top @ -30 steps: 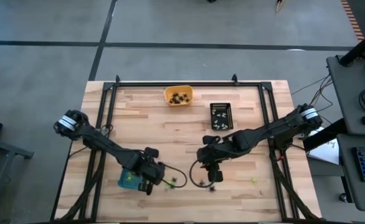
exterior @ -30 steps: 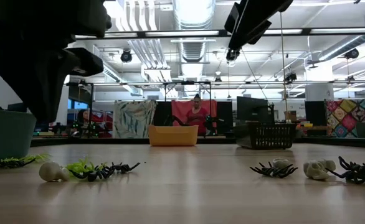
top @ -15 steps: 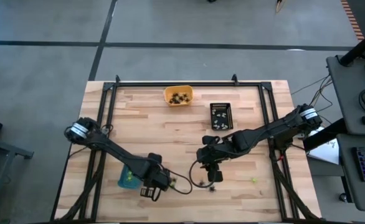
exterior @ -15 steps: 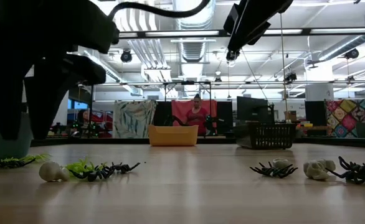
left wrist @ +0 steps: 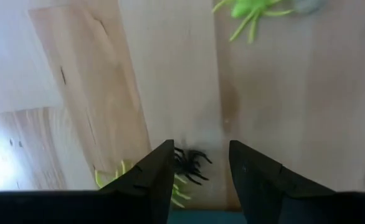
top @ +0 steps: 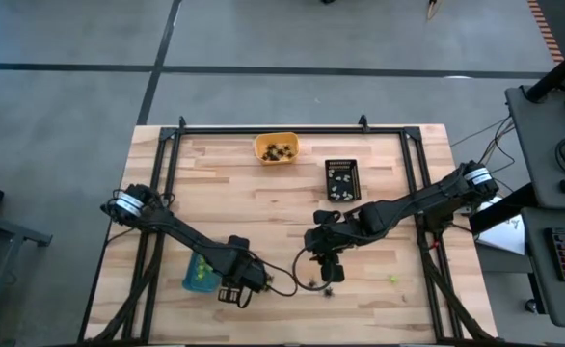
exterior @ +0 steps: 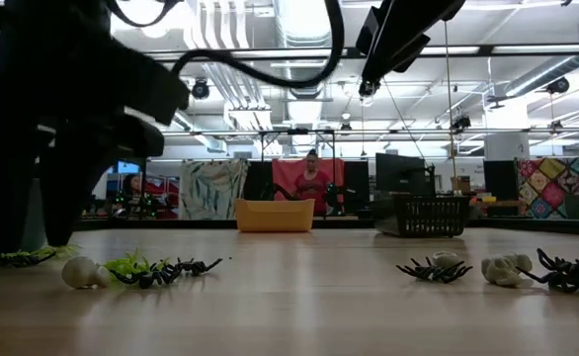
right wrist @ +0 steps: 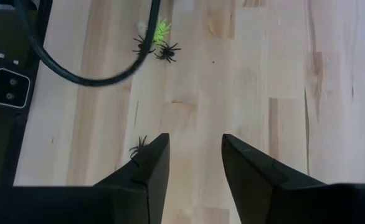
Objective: Sort Halloween decoration
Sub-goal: Put the black spider toy into the yellow bin
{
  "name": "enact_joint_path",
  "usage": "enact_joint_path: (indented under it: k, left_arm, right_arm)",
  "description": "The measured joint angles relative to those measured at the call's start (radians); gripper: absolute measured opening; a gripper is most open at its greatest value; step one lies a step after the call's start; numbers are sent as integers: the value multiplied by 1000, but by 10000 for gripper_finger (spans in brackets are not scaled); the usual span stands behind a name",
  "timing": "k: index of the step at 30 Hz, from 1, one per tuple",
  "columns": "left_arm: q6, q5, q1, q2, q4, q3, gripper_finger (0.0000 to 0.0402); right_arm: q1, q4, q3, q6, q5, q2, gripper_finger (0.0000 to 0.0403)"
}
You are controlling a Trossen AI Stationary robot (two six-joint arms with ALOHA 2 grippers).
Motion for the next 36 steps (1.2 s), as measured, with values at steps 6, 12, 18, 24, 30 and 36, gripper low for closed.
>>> enact_joint_path:
  k: [6, 12, 18, 24, 30, 36]
  left_arm:
    - [33, -9, 2, 32, -1, 0, 137]
    - [36, -37, 2, 32, -11, 0, 130]
    - [36, -98, 3, 32, -12, -9, 86]
    - [43, -108, 3, 32, -11, -9, 20]
    - [90, -108, 3, 32, 18, -7, 2]
    - [198, -140, 5, 0, 86, -5, 0]
  right_arm:
    - [0, 0, 0, 33, 0, 0, 136]
    - [0, 0, 0, 40, 0, 0, 132]
    - [2, 0, 0, 40, 1, 0, 137]
    - [9, 0, 0, 40, 1, 0, 131]
    - [9, 0, 0, 40, 1, 0, 132]
    - [9, 0, 0, 40, 1, 0, 128]
